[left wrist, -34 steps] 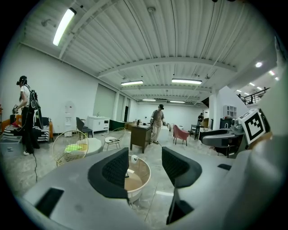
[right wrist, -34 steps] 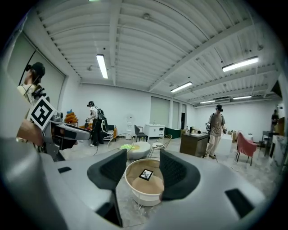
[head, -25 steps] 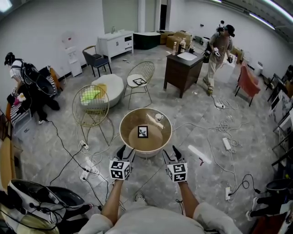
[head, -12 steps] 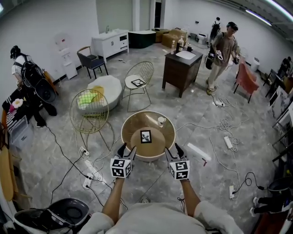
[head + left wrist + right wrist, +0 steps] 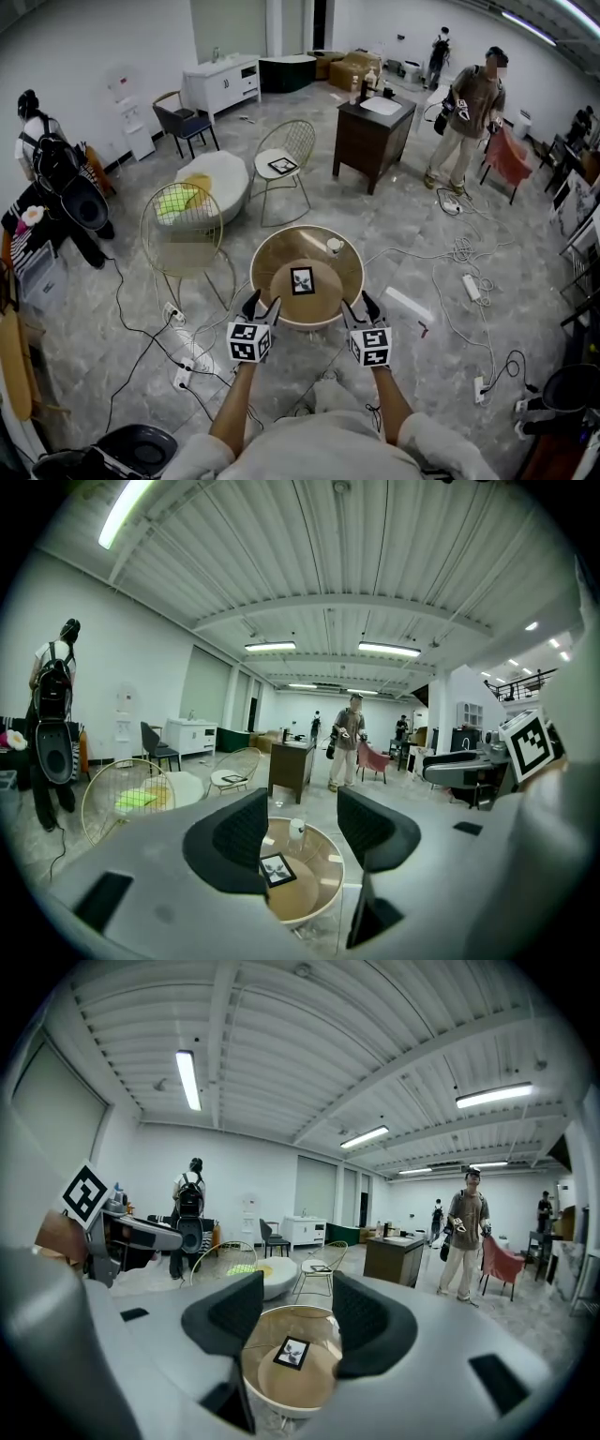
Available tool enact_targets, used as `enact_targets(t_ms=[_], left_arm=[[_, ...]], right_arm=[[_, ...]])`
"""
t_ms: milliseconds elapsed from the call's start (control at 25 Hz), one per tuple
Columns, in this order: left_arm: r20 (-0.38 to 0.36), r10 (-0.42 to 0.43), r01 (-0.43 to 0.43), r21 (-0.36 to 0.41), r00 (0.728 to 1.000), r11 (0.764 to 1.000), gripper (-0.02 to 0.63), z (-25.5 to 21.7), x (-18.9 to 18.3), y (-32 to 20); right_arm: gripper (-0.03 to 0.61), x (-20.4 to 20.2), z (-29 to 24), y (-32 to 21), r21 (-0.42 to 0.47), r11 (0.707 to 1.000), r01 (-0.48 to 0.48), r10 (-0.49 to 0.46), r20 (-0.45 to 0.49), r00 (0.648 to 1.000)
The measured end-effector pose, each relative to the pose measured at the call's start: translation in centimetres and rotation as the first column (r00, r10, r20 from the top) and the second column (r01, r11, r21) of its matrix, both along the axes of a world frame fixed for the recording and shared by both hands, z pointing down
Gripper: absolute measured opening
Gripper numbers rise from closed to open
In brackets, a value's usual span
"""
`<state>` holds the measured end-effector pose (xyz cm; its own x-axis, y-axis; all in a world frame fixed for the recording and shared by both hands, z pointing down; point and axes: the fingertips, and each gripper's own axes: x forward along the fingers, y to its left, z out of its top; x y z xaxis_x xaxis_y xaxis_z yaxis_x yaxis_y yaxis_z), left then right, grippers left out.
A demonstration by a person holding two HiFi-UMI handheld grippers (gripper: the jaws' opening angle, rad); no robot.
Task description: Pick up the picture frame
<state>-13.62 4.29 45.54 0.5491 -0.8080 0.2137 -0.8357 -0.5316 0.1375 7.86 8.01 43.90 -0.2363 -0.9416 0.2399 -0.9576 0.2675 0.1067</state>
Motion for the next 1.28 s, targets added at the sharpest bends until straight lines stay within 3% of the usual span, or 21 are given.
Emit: enact_targets(t_ms=[520, 1280], left_arm=[[0.014, -0.014, 0.014, -0.021, 1.000, 1.000, 0.212, 1.1, 0.7, -5.5], [0.027, -0.105, 0.106, -0.064, 0.994, 0.992, 0.212, 1.4, 2.4, -19.0]], right_arm=[[0.232, 0.7, 1.3, -5.8, -0.014, 1.000, 0.017, -0.017, 0.013, 1.000], [0.232, 1.4, 0.9, -21.7, -0.030, 0.991, 0.130, -0.129, 0.021, 0.991]])
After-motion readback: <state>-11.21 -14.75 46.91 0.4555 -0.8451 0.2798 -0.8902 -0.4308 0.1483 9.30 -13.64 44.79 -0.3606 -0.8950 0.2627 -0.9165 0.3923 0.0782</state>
